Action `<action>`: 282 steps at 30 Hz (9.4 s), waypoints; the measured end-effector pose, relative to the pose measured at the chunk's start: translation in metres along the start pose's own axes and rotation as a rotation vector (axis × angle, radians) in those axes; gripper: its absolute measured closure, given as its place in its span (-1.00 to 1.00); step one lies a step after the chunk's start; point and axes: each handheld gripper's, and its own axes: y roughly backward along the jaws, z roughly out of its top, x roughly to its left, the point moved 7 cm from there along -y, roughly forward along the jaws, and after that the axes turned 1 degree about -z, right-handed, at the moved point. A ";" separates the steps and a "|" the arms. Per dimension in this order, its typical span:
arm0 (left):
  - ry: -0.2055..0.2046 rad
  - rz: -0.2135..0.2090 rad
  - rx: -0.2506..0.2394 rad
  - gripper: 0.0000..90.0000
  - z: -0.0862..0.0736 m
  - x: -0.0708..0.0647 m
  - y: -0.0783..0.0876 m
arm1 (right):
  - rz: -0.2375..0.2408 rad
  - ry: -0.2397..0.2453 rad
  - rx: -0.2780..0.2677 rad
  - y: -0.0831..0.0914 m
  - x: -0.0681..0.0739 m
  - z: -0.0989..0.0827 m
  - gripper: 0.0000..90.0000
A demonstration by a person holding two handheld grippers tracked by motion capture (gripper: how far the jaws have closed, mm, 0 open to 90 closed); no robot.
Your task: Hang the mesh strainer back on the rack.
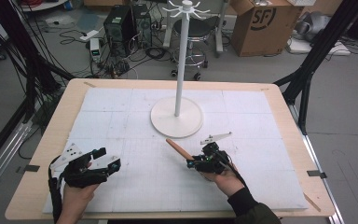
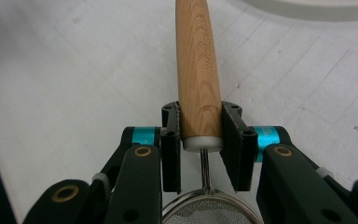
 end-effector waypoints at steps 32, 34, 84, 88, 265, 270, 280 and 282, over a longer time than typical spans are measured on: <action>0.006 0.003 -0.002 -0.65 -0.001 0.000 0.002 | 0.108 -0.120 -0.422 0.067 -0.014 0.064 0.58; 0.006 0.003 -0.005 -0.65 0.000 0.000 0.003 | 0.116 -0.116 -0.438 0.070 -0.012 0.069 0.58; 0.007 0.011 -0.008 -0.65 -0.001 0.000 0.006 | 0.149 -0.105 -0.842 0.142 -0.009 0.150 0.58; 0.006 0.010 -0.006 -0.65 -0.001 0.000 0.007 | 0.143 -0.102 -0.863 0.146 -0.011 0.156 0.58; -0.011 0.001 -0.009 -0.65 -0.001 -0.005 0.008 | -0.050 -0.047 -0.803 0.126 -0.009 0.195 -0.42; -0.014 0.003 -0.011 -0.65 -0.001 -0.005 0.007 | -0.040 -0.042 -0.792 0.125 -0.007 0.185 -0.44; -0.018 0.002 -0.009 -0.65 -0.001 -0.005 0.008 | -0.046 -0.043 -0.791 0.121 -0.007 0.171 -0.48; -0.015 0.003 -0.013 -0.65 -0.001 -0.005 0.007 | -0.044 -0.048 -0.794 0.120 -0.009 0.169 -0.48</action>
